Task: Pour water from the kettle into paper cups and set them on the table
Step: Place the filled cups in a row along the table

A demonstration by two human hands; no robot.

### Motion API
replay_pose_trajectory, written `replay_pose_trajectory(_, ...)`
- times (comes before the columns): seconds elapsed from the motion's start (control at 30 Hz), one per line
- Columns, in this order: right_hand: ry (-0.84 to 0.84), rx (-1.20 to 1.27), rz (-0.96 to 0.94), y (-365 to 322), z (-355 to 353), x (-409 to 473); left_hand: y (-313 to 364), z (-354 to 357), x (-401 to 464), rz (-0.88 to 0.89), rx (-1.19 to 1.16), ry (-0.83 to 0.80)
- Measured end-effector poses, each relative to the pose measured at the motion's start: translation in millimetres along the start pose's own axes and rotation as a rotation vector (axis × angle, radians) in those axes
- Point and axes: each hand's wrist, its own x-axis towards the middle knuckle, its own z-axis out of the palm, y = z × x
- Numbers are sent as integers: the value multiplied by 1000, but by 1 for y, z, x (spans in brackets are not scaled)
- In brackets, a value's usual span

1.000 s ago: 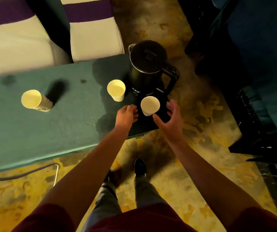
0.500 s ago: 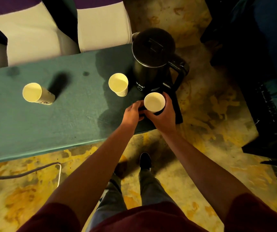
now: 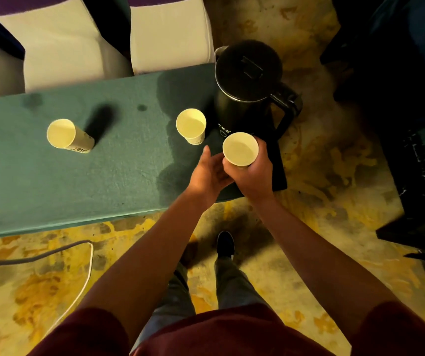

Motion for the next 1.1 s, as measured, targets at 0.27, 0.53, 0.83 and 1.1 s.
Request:
replay_pose_trajectory(0.27,-131,159,-103,-60,-13,-6,26,25,-36,-10,-599,-206)
replay_pose_trajectory(0.53,-248,269,-155,-109,-14,-4,52,30,-74,186,-576,-250)
replay_pose_trajectory(0.83,-420,291,-212,-162,26,-20,86,-6,-116,371,-519,-111)
replay_pose_trajectory(1.1,-505,274,-302,-213,89,-49,120,-65,-155,501,-592,-41)
